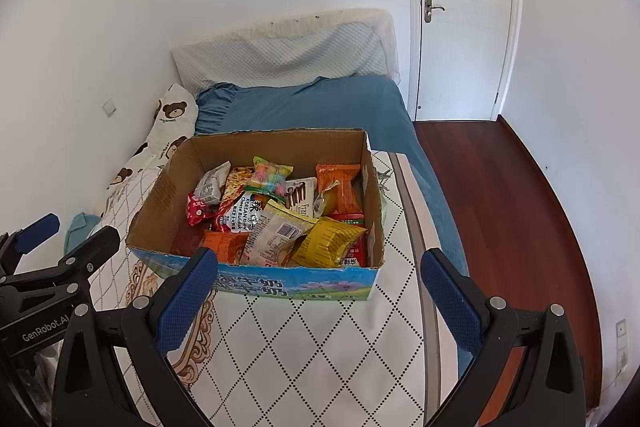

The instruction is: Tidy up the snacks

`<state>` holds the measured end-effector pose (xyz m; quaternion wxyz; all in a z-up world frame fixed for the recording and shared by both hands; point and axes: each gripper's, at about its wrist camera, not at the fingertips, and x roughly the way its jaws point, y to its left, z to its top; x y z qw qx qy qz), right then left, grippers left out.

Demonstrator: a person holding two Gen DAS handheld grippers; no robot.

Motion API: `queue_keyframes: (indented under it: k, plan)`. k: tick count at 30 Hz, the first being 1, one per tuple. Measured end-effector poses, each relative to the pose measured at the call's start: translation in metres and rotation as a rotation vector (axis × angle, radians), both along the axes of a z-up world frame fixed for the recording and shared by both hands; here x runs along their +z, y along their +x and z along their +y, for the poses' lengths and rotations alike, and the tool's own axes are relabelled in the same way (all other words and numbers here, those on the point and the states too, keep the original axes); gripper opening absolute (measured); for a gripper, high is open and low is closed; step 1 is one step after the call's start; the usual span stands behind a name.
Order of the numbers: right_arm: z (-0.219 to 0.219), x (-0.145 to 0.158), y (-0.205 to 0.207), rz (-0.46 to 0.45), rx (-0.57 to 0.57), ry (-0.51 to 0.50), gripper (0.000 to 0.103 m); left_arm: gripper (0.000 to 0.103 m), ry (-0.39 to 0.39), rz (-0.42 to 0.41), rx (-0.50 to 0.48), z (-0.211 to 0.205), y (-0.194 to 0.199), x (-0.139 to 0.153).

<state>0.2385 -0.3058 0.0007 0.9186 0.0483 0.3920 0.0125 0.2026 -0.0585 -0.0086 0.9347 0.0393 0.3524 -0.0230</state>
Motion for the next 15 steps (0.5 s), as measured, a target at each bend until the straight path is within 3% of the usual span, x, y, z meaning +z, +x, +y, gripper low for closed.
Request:
queue_keyframes:
  k: [15]
  plan:
    - [0.0023, 0.0046, -0.0018, -0.008, 0.006, -0.011, 0.103, 0.103, 0.001, 0.001, 0.006, 0.005, -0.0022, -0.0016]
